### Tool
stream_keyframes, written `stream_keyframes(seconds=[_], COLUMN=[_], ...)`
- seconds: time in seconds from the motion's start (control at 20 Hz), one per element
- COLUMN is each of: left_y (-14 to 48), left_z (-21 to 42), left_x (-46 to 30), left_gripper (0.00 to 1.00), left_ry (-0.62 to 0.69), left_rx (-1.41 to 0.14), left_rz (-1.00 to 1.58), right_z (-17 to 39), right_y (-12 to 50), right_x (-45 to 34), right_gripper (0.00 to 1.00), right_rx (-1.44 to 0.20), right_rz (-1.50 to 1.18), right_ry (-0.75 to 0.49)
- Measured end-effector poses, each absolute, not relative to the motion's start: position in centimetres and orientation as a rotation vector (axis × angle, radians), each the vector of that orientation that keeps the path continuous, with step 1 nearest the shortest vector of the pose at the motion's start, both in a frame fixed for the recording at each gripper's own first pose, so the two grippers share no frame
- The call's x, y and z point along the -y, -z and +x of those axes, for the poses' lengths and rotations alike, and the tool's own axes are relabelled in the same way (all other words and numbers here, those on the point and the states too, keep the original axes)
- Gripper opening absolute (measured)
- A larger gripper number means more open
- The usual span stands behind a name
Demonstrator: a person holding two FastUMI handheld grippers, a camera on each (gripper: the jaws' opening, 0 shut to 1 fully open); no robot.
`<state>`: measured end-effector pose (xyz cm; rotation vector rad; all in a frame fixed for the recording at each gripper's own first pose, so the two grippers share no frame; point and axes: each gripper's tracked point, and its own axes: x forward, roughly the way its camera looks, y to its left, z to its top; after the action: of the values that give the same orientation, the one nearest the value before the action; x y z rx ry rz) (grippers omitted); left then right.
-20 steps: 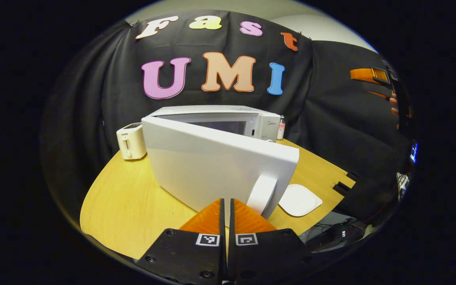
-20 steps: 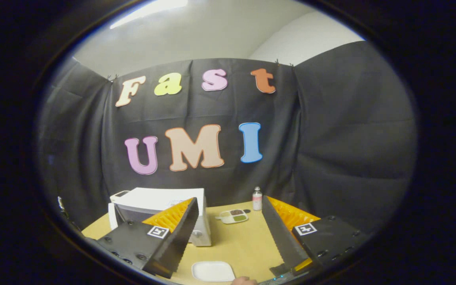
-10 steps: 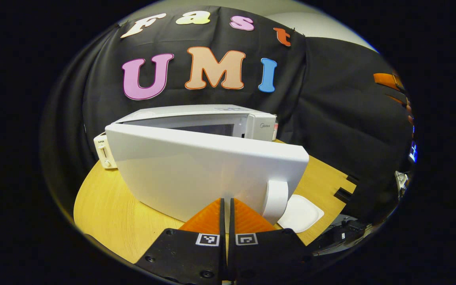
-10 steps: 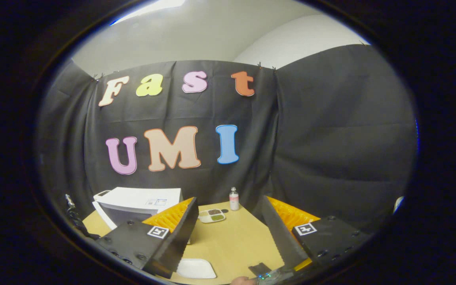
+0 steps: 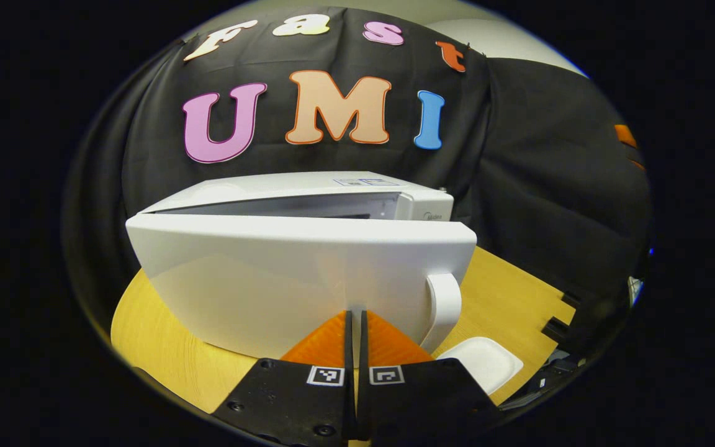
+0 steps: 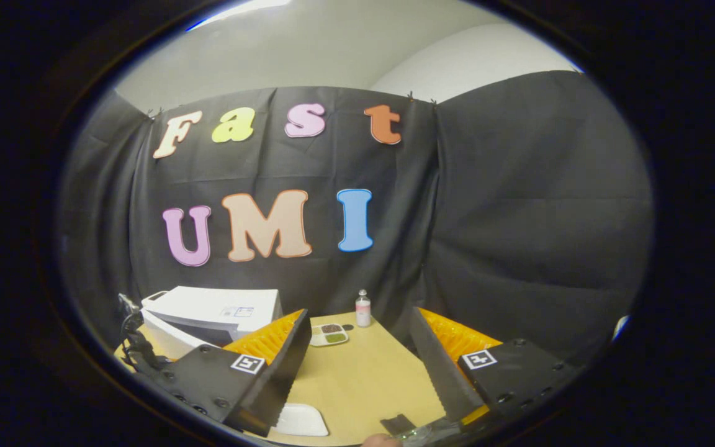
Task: Open the microwave oven with the left hand, put the food in, and close the microwave oven.
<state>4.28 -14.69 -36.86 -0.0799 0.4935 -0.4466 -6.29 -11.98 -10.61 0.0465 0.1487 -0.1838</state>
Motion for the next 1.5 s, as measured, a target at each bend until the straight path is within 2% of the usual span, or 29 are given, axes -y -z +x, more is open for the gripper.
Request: stream_keyframes(seconds=[0.05, 0.1, 0.3, 0.65, 0.8, 0.85, 0.9, 1.0, 1.05, 1.1, 1.15, 1.25, 1.3, 1.35, 1.5], left_y=[36.9, 36.9, 37.4, 37.7, 37.8, 37.9, 37.9, 38.9, 38.2, 38.2, 38.6, 38.2, 37.7, 37.1, 34.6], left_z=[5.1, 5.9, 8.3, 11.2, 11.4, 11.5, 11.9, 11.9, 12.1, 12.1, 11.9, 11.9, 11.9, 11.8, 9.8], left_x=[14.9, 15.0, 14.8, 14.8, 15.3, 15.3, 15.4, 16.0, 16.2, 16.2, 16.3, 16.2, 15.9, 15.8, 16.6], left_gripper=[0.0, 0.0, 0.01, 0.01, 0.0, 0.0, 0.0, 0.0, 0.01, 0.01, 0.01, 0.01, 0.01, 0.01, 0.0], left_ry=[0.438, 0.431, 0.387, 0.235, 0.234, 0.232, 0.235, 0.235, 0.231, 0.231, 0.236, 0.249, 0.243, 0.248, 0.298], left_rx=[-0.49, -0.484, -0.479, -0.47, -0.463, -0.463, -0.45, -0.503, -0.481, -0.478, -0.488, -0.476, -0.465, -0.449, -0.417], left_rz=[-0.083, -0.085, -0.085, -0.147, -0.128, -0.134, -0.138, -0.157, -0.153, -0.143, -0.125, -0.116, -0.104, -0.105, -0.13], right_z=[-6.0, -5.8, -5.3, -3.5, -2.7, -2.5, -2.3, -1.9, -1.9, -1.8, -1.9, -2.2, -2.6, -2.9, -3.6], right_y=[10.3, 10.2, 10.1, 9.6, 9.4, 9.3, 9.3, 9.4, 9.4, 9.4, 9.1, 8.7, 8.6, 8.4, 8.4], right_x=[12.4, 12.8, 14.1, 15.0, 14.8, 14.7, 14.5, 14.0, 13.7, 13.7, 13.5, 13.7, 13.9, 14.0, 14.6], right_gripper=[0.92, 0.99, 0.99, 0.99, 0.99, 0.92, 0.99, 0.99, 0.99, 0.92, 0.99, 0.99, 0.99, 0.92, 0.92], right_rx=[-0.15, -0.152, -0.147, -0.127, -0.116, -0.115, -0.114, -0.117, -0.116, -0.116, -0.109, -0.098, -0.095, -0.093, -0.09], right_rz=[0.043, 0.042, 0.036, 0.037, 0.031, 0.033, 0.037, 0.045, 0.042, 0.038, 0.034, 0.019, 0.018, 0.022, 0.034], right_ry=[0.187, 0.188, 0.207, 0.207, 0.195, 0.189, 0.184, 0.165, 0.159, 0.153, 0.148, 0.149, 0.153, 0.159, 0.174])
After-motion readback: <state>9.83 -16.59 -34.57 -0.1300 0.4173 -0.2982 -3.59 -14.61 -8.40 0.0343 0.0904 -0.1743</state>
